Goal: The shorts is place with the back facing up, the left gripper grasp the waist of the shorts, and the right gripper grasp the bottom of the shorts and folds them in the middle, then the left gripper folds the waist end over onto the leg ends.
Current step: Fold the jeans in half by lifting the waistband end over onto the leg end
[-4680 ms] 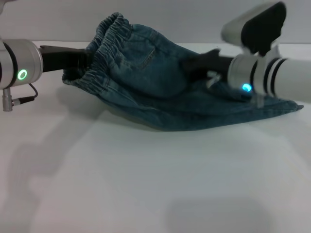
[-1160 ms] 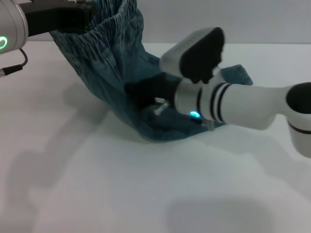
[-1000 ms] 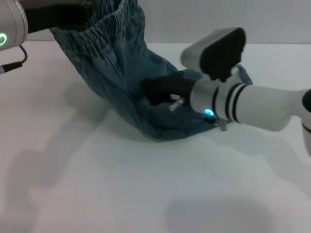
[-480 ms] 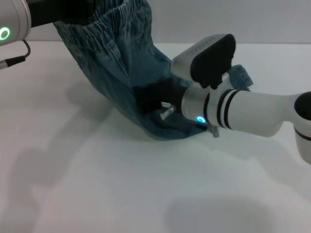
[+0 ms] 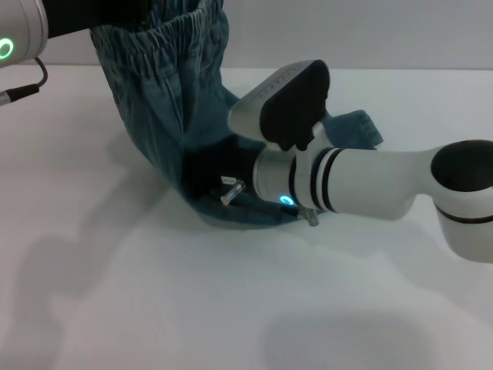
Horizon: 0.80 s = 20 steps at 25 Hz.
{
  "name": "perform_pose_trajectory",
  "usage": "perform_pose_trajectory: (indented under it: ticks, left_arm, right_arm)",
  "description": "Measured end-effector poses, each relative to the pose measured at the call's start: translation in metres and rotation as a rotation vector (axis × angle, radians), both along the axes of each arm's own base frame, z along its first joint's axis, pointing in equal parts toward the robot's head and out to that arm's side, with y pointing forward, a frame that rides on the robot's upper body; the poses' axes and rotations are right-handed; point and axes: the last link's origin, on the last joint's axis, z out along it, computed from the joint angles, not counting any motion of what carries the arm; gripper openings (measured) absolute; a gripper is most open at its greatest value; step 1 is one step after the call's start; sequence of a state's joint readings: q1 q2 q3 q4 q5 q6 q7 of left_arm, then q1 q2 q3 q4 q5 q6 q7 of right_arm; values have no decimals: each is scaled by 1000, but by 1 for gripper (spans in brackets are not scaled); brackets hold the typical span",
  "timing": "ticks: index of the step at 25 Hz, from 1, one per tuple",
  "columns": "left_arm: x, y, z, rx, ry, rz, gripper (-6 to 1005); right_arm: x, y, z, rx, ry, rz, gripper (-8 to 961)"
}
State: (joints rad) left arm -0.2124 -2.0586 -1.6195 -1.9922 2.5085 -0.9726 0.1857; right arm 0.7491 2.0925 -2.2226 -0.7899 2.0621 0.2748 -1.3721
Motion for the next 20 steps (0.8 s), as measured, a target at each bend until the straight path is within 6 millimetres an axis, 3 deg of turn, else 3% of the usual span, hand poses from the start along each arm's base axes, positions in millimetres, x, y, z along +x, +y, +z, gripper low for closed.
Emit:
perform_pose_trajectory:
  ticks: [4, 7, 13, 20]
  left_arm:
    - [0, 1, 0, 0, -2, 1, 69]
    - [-3, 2, -2, 1, -5, 6, 70]
    - [-5, 4, -7, -6, -8, 9, 69]
    - [-4, 5, -15, -17, -16, 1, 68]
  right_arm:
    - [1, 1, 0, 27, -12, 0, 60]
    - [17, 8, 10, 84, -15, -49, 61]
    - [66, 27, 55, 250, 2, -181, 63]
    - [102, 35, 106, 393, 66, -295, 65]
